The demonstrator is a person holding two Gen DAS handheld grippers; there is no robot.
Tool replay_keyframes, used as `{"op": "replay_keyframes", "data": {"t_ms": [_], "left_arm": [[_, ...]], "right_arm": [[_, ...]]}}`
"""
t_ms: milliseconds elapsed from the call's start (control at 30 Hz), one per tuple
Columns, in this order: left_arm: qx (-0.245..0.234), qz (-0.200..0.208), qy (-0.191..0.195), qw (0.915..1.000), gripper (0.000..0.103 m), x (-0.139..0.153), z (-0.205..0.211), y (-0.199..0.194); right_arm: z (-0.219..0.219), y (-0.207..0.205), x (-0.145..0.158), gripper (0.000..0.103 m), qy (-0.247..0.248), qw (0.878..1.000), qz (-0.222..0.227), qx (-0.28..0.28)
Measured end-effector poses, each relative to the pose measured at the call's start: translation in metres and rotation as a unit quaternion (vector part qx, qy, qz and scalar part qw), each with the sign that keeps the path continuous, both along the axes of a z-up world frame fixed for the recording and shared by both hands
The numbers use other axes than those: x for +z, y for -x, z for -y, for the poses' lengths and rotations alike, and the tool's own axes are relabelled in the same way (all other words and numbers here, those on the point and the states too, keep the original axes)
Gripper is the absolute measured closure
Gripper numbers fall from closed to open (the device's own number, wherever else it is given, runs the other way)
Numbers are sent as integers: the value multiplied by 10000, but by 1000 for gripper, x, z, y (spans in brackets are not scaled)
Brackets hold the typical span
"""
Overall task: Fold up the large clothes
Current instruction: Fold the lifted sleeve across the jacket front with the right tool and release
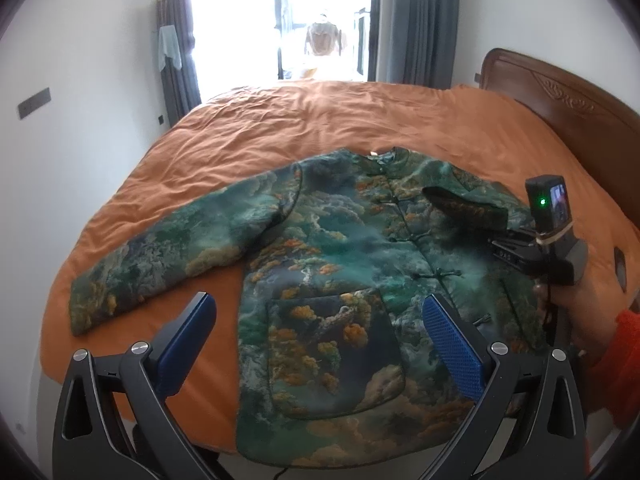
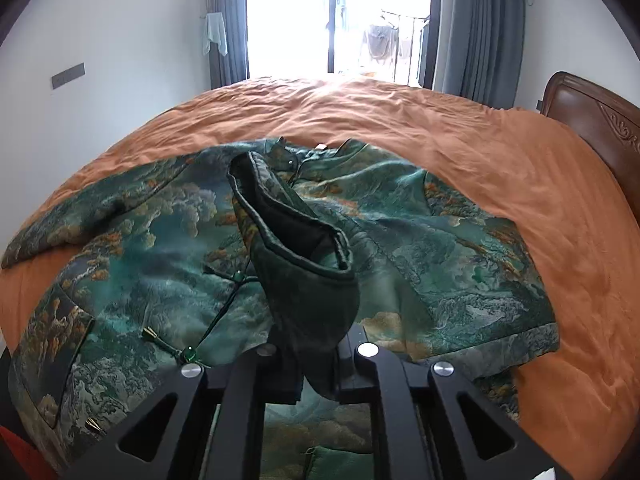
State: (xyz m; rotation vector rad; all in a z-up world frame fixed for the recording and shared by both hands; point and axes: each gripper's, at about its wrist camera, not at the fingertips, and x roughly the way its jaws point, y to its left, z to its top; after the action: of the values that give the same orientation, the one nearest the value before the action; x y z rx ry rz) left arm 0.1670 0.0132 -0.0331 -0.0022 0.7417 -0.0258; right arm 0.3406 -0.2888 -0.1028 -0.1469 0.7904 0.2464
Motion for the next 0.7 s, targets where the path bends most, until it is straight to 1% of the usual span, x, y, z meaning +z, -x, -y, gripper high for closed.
{"op": "replay_keyframes", "data": {"t_ms": [67,100,133,167,200,233,333,433,533,600,667,700], "left_arm": [[-76,-18,-45,10000,0,-2,5,-5],[-111,-22,-83,9999,0,-3,9,-8],[-151,-33,-119,9998,0,-4,12,-11],[-207,-55,-165,9996,0,-6,16,-15],[-264,-85,-201,9994,0,-8,19,-18],[-333,-127,-221,9991,0,-11,22,-22],[-597,-326,-184,9975,0,-19,32,-36],[-900,-545,30,9944,0,-26,45,-56],[-1213,-766,493,9884,0,-28,59,-86],[-1492,-1038,899,9792,0,-35,74,-112],[-1876,-1412,1275,9637,0,-48,96,-142],[-2017,-1595,1353,9568,1,-56,107,-157]], "right_arm": [[-4,-1,-10,87,0,9998,-195,70],[-6,-2,-14,80,-16,9996,-281,98],[-8,-3,-18,66,-87,9990,-413,167],[-9,-3,-22,58,-162,9982,-524,234],[-10,-3,-24,44,-204,9976,-603,284],[-11,-1,-25,38,-238,9970,-652,347],[-13,5,-29,36,-359,9945,-815,545],[-11,13,-27,36,-544,9928,-858,638],[0,30,-13,36,-771,9924,-763,585],[9,43,-1,35,-873,9928,-613,535],[20,59,14,35,-977,9932,-438,457],[25,67,20,35,-1027,9932,-366,412]]}}
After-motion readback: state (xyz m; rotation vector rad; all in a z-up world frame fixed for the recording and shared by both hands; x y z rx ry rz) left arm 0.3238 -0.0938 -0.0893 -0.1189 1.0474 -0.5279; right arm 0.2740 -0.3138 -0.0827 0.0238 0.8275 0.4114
